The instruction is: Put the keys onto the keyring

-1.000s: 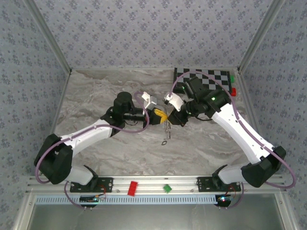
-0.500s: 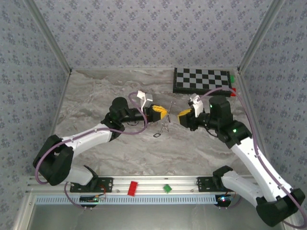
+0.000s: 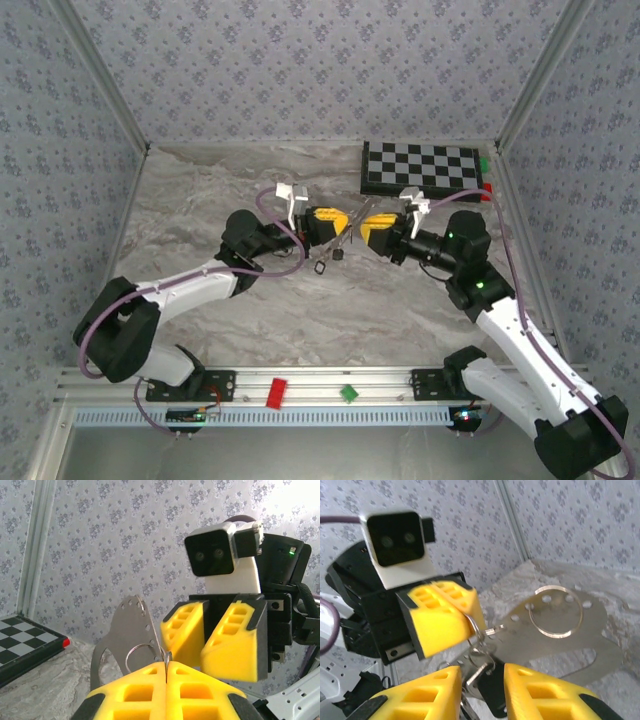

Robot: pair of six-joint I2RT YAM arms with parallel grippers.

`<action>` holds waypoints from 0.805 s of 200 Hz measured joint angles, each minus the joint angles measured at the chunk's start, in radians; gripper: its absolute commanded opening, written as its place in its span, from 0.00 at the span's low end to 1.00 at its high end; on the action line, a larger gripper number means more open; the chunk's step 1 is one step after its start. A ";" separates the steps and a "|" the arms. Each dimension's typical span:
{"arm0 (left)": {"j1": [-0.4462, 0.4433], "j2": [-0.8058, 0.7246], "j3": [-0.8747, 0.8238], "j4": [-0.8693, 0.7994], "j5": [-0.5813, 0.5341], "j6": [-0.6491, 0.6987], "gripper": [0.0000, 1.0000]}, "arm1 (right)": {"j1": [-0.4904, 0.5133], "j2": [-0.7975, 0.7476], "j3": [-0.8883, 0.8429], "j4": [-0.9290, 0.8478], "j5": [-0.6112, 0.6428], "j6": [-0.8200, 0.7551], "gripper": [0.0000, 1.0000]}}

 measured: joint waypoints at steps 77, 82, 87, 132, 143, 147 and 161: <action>-0.012 0.005 0.000 0.022 0.000 -0.025 0.00 | 0.014 0.073 0.000 0.076 -0.034 0.010 0.28; -0.012 0.005 0.000 0.023 0.000 -0.027 0.00 | 0.014 0.074 0.000 0.076 -0.037 0.010 0.28; -0.013 0.005 0.000 0.023 0.000 -0.029 0.00 | 0.015 0.074 0.000 0.077 -0.040 0.010 0.28; -0.014 0.005 0.000 0.035 0.000 -0.033 0.00 | 0.030 0.093 0.006 0.084 -0.074 0.009 0.24; -0.015 0.005 0.000 0.037 0.001 -0.036 0.00 | 0.033 0.098 0.008 0.084 -0.080 0.008 0.23; -0.016 0.005 0.000 0.037 0.000 -0.037 0.00 | 0.034 0.099 0.009 0.085 -0.082 0.007 0.22; -0.017 0.005 0.000 0.037 0.001 -0.040 0.00 | 0.036 0.100 0.010 0.085 -0.088 0.007 0.22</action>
